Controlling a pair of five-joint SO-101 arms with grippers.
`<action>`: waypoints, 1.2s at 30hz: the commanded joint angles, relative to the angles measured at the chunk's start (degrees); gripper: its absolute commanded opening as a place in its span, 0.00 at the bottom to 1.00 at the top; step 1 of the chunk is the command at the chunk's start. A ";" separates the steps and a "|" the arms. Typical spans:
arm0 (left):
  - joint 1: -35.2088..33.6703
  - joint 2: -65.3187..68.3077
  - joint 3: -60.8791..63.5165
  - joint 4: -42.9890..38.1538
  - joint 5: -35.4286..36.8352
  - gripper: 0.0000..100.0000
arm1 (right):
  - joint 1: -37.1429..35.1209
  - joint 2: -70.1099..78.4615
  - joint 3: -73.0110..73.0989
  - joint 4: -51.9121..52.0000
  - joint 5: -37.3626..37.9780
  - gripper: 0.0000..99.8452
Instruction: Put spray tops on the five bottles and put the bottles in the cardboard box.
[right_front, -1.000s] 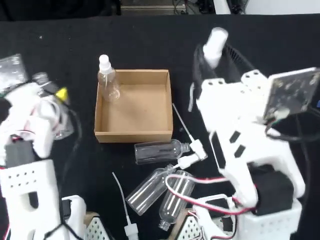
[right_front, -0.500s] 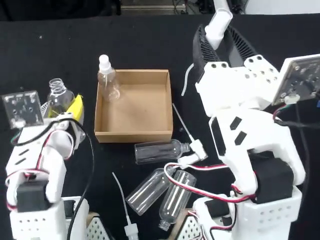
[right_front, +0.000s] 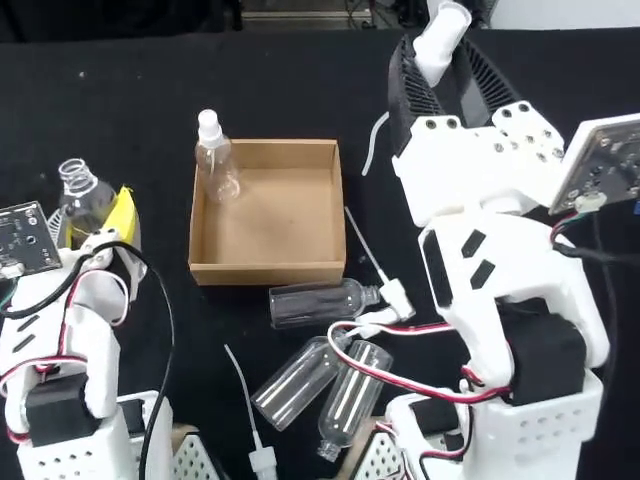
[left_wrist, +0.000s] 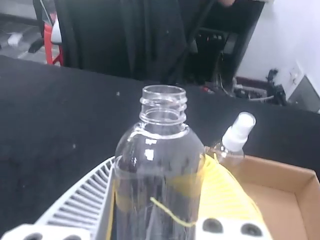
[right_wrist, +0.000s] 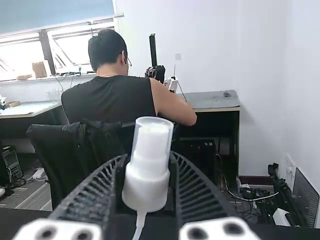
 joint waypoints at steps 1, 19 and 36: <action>-0.84 -0.53 -2.33 -4.40 -0.18 0.03 | 0.88 0.48 -0.22 -1.76 -0.35 0.01; -4.09 -0.53 -1.63 -7.56 0.18 0.03 | 0.62 0.13 0.40 -1.93 -0.44 0.01; 29.14 -0.53 4.26 -7.74 -0.26 0.03 | 0.62 0.04 -8.04 5.98 -6.15 0.01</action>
